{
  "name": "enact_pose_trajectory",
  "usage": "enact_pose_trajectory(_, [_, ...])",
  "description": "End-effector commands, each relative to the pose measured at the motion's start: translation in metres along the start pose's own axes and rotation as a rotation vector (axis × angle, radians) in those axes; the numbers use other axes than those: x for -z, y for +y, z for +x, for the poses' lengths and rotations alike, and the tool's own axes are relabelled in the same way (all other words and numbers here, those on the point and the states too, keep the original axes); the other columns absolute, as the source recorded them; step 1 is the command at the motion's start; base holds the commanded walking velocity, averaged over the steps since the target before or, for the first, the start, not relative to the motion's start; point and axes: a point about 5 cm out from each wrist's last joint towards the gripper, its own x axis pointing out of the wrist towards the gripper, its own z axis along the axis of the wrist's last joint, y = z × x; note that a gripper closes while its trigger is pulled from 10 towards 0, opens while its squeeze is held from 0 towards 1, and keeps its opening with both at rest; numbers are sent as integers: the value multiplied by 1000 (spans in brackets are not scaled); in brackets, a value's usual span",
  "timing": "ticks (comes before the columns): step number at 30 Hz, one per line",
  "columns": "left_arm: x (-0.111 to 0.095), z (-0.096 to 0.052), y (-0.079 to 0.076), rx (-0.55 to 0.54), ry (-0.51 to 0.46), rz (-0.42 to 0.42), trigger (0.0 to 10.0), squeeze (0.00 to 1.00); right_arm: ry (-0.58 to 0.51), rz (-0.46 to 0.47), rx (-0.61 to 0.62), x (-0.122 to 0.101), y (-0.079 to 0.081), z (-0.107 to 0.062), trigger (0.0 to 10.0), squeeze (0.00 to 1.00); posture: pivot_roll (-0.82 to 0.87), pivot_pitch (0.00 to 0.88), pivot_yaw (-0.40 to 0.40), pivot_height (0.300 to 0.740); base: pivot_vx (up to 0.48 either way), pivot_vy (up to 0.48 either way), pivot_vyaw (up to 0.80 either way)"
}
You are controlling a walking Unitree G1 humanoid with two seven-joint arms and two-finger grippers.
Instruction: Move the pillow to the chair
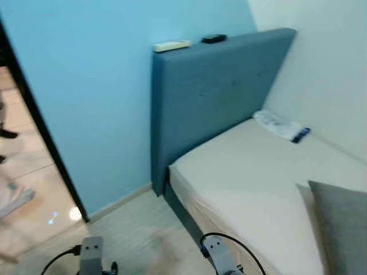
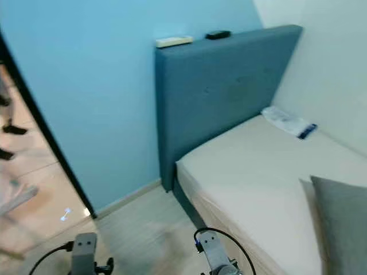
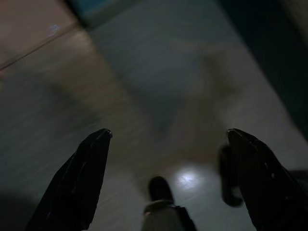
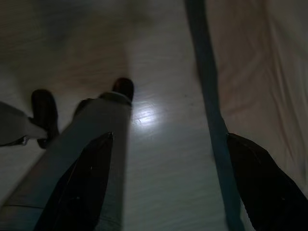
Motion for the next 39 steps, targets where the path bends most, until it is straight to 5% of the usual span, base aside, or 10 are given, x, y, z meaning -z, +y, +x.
enact_pose_trajectory(1, [7, -2, -4, 24, 30, 32, 10000, 0, 10, 19, 12, 8, -6, -1, 10000, 0, 70, 20, -52, 740, 0, 0, -719])
enact_pose_trajectory(4, [10, -3, -6, 40, 39, 38, 10000, 0, -23, 18, 10, -10, -15, -2, 10000, 0, 73, 22, -58, 740, 0, 0, -717])
enact_pose_trajectory(13, [13, -4, -4, 38, 52, -24, 10000, 0, -30, 32, 14, -7, -17, -2, 10000, 0, 69, 25, -55, 740, 0, 0, -685])
enact_pose_trajectory(39, [13, -4, -3, 50, 60, 5, 10000, 0, -36, 40, -3, -7, -13, -1, 10000, 0, 57, 42, -33, 740, 0, 0, 0])
